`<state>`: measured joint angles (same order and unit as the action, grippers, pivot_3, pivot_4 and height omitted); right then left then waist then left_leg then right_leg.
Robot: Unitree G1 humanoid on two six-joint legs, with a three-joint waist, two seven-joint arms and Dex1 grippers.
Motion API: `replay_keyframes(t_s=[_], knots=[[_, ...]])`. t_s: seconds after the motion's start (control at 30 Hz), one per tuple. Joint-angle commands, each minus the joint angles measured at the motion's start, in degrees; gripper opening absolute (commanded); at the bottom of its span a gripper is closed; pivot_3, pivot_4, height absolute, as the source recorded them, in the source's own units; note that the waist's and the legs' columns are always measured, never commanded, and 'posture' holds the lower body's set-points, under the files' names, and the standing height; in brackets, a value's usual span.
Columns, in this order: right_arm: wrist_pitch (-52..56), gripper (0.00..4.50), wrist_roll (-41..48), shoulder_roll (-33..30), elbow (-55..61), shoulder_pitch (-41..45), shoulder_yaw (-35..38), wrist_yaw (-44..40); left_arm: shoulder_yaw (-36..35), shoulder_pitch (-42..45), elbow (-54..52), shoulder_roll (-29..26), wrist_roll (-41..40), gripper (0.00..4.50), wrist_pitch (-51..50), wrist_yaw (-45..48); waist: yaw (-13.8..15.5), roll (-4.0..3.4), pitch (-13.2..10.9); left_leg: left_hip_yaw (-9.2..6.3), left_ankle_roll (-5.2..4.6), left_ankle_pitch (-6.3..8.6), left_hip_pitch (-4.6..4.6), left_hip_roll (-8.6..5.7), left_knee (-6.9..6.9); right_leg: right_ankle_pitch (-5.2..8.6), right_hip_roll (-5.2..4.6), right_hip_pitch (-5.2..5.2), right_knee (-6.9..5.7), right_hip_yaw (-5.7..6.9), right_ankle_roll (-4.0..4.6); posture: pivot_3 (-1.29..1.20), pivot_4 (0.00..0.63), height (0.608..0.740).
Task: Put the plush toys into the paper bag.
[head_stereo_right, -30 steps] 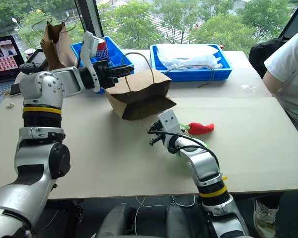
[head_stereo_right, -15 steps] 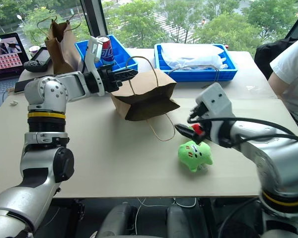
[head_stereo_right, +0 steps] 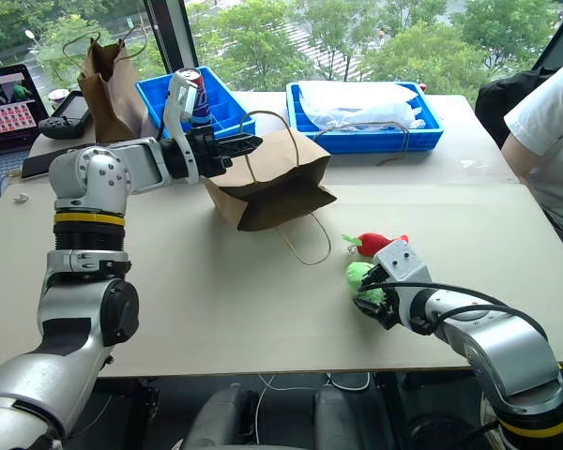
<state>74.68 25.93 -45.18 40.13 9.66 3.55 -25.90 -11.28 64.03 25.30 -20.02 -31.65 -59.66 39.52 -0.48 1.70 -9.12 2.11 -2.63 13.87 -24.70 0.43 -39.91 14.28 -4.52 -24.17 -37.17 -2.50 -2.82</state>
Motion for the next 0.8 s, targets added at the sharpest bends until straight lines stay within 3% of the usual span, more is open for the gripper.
replay_keyframes(t_s=[0.03,0.17,0.27,0.43,0.6,0.8], knots=[[-3.86,2.18,-0.16,-5.02,1.52,2.36,3.01,-3.11,-0.36,1.24,-1.93,-0.19,-1.18,0.0,0.46,0.24,-0.03,0.0,0.0,0.0,0.0,0.0,0.0,0.01,0.0,0.0,0.01,0.0,0.01,0.0,0.0,0.0,0.15,0.74],[-5.28,0.82,2.22,-3.25,0.81,11.75,3.36,-3.95,-0.56,1.08,-2.71,0.38,-1.67,0.0,-0.16,-0.19,-0.24,0.0,0.0,-0.01,0.0,0.0,0.0,0.02,0.01,0.0,0.03,-0.02,0.01,0.01,0.0,0.0,0.15,0.74],[-6.19,0.01,1.3,1.26,-0.81,18.68,-1.71,-2.1,-0.24,0.18,-4.04,0.36,-2.04,0.0,-1.5,-0.02,-0.46,0.0,0.0,0.0,0.02,-0.01,0.03,0.12,0.02,-0.04,0.12,-0.05,-0.01,-0.02,0.07,0.0,0.15,0.74],[-10.53,0.01,-4.05,7.04,-8.05,24.28,-11.78,0.46,-0.34,-0.65,-6.05,0.82,-2.97,0.0,-3.27,-0.59,-0.22,0.0,0.0,-0.01,0.06,-0.04,0.05,0.17,0.08,-0.05,0.14,-0.07,-0.04,0.04,0.08,0.0,0.15,0.74],[-22.13,0.01,-12.25,15.43,-23.56,31.2,-21.43,1.99,-0.34,-1.88,-8.66,0.08,-4.11,0.0,-5.62,-0.92,-0.28,0.0,0.0,0.01,0.07,-0.04,-0.04,-0.03,0.05,-0.1,-0.01,-0.1,0.0,0.0,0.0,0.0,0.15,0.74],[-31.02,0.01,-17.16,21.12,-34.5,35.67,-24.19,0.74,-0.68,-2.76,-11.09,-0.09,-5.33,0.0,-7.55,-1.66,-0.2,0.0,0.0,-0.04,0.13,-0.08,-0.04,-0.01,0.1,-0.11,0.02,-0.13,-0.07,0.05,0.0,0.0,0.15,0.74]])
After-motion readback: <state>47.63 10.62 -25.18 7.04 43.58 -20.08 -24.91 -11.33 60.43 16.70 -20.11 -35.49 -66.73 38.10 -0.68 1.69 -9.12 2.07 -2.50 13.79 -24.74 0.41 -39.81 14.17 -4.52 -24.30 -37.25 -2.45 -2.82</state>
